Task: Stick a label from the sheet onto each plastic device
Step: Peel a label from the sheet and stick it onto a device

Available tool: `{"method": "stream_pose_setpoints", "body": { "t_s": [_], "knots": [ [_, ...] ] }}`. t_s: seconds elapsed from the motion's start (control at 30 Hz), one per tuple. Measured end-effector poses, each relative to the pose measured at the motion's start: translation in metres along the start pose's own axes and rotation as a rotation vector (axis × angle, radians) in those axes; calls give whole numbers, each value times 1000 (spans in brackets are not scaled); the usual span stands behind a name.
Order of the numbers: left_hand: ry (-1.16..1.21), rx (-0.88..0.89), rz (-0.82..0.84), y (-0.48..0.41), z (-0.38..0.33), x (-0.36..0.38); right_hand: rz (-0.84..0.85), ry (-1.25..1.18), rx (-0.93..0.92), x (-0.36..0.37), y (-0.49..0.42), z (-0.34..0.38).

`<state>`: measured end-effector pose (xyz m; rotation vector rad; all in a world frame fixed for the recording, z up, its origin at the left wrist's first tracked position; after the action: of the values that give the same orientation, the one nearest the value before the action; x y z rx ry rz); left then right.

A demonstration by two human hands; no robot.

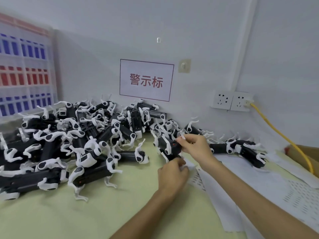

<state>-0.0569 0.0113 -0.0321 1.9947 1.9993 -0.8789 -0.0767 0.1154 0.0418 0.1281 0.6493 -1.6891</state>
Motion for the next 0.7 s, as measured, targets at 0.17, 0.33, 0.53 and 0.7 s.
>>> {"method": "stream_pose_setpoints", "body": {
  "t_s": [0.17, 0.33, 0.53, 0.7],
  "knots": [
    [71, -60, -8, -2, 2, -1, -140, -358, 123, -33, 15, 14],
    [714, -27, 284, 3, -18, -8, -196, -589, 196, -67, 52, 8],
    [1113, -16, 604, 18, -39, 3, -150, -675, 281, -72, 80, -16],
    [1274, -59, 597, 15, -43, -2, -50, -570, 319, -56, 85, -16]
  ]
}}
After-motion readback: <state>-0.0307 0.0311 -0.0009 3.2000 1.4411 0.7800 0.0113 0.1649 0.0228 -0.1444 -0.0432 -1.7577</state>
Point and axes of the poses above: each hand's wrist, its own y-axis away from the middle knuckle, its own x-axis out of the palm, z = x × y, the point moved 4 cm from there along -y, towards the middle knuckle, and after that the axes turned 7 degrees about y, right-handed, at the moved point
